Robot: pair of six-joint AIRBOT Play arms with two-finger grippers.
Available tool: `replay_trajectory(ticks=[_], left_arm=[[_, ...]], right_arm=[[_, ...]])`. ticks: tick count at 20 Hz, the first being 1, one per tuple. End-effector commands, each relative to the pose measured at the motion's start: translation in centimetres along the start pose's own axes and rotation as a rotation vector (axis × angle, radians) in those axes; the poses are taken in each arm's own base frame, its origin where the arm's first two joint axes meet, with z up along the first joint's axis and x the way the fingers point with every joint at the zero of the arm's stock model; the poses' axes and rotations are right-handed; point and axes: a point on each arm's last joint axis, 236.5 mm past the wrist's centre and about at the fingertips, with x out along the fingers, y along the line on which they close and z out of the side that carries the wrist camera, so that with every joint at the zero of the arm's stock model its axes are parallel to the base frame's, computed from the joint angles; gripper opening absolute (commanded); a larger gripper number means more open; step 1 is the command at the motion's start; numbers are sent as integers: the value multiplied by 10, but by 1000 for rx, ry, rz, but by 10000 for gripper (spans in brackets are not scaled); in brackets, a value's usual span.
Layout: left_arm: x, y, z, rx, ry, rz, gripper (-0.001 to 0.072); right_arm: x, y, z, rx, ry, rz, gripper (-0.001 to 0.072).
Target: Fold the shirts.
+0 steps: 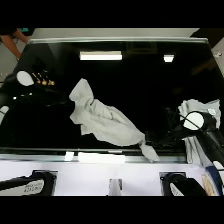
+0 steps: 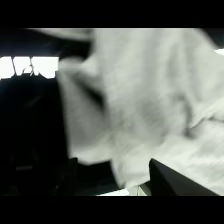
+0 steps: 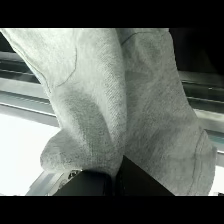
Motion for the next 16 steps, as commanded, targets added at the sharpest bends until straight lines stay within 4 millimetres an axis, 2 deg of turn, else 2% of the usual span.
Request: replay_trajectory(ticks=[1, 2, 3, 4, 6, 9, 13, 14, 16], left_arm=[[-10, 40, -63, -100, 145, 49, 525], [4, 35, -87, -137, 172, 2, 638], [19, 24, -104, -177, 180, -57, 670], [37, 11, -116, -227, 170, -124, 663], [69, -6, -127, -320, 145, -204, 661], [100, -19, -123, -390, 93, -242, 660], [123, -26, -118, -414, 88, -240, 659], [126, -25, -115, -421, 80, -237, 640], [129, -21, -112, -428, 66, -228, 489]], right_arm=[[1, 1, 6, -7, -24, 6, 30], [1, 2, 7, -6, -32, 7, 30], [1, 2, 9, -6, -41, 9, 30], [1, 2, 12, -6, -50, 11, 30], [0, 3, 15, -6, -65, 13, 30], [1, 5, 11, -4, -47, 20, 30], [0, 8, 9, -2, -38, 37, 30], [0, 9, 9, -2, -37, 40, 30], [1, 11, 7, 0, -33, 48, 30]])
